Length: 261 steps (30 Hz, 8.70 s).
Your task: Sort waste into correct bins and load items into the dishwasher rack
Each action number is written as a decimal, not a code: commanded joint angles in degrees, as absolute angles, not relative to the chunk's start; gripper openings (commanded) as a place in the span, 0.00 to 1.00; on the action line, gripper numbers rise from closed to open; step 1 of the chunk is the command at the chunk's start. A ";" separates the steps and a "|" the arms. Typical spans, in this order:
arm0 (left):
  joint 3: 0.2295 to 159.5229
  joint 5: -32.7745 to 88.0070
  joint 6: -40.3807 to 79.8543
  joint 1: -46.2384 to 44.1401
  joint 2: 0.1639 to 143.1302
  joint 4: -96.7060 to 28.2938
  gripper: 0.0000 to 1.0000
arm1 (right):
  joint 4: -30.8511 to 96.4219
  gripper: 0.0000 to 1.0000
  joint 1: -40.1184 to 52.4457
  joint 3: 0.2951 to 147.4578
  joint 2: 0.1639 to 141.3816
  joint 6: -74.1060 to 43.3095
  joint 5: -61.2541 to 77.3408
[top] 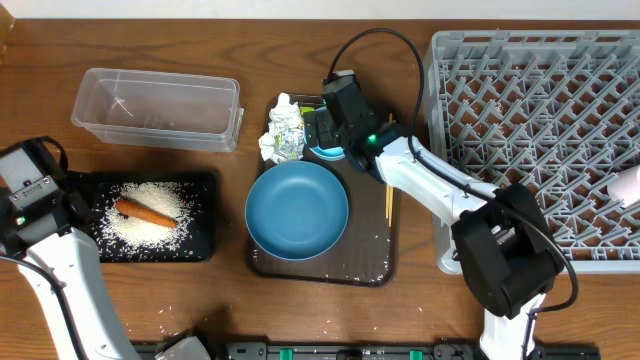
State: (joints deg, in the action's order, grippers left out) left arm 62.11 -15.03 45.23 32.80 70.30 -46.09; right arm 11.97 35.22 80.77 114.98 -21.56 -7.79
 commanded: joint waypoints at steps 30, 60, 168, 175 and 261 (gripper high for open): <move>62.11 -15.97 45.98 32.93 70.43 -46.19 0.97 | 16.19 0.52 28.73 83.46 98.65 -20.08 -8.84; 62.11 -15.97 45.98 32.93 70.43 -46.19 0.97 | 34.68 0.53 -32.71 83.50 97.38 -13.74 -2.87; 62.11 -15.97 45.98 32.93 70.43 -46.19 0.97 | 44.07 0.15 38.70 112.36 134.61 -19.99 -4.67; 62.11 -15.97 45.98 32.93 70.43 -46.19 0.97 | 46.85 0.01 38.04 114.67 133.29 -20.78 -4.08; 62.11 -15.97 45.98 32.93 70.43 -46.19 0.97 | 35.81 0.01 -36.32 104.62 124.81 -14.76 68.64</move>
